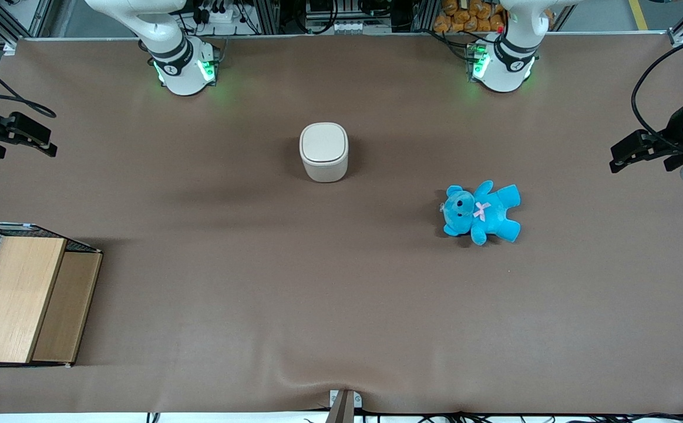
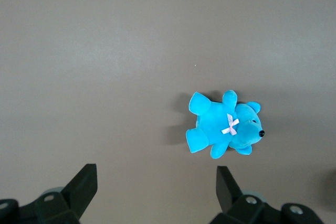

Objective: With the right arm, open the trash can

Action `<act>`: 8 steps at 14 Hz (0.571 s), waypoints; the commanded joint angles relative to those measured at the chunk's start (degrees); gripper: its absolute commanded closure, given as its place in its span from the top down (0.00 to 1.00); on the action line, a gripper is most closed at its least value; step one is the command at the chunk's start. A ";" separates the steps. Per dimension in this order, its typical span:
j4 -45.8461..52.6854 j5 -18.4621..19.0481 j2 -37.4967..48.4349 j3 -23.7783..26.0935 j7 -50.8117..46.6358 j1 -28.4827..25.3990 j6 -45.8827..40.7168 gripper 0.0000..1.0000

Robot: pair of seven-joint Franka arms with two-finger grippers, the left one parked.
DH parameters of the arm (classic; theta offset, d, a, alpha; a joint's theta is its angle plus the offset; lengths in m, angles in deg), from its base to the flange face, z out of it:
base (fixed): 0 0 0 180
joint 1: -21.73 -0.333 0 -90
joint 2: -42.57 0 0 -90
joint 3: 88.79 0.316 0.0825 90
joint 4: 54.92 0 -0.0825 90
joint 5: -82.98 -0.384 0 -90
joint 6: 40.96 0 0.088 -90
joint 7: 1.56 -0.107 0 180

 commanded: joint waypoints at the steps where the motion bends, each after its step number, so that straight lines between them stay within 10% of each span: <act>1: 1.33 0.80 -0.69 -0.18 -0.88 -0.32 -0.67 1.00; 8: 0.54 0.63 -0.95 -0.18 -0.96 -0.32 -1.02 1.00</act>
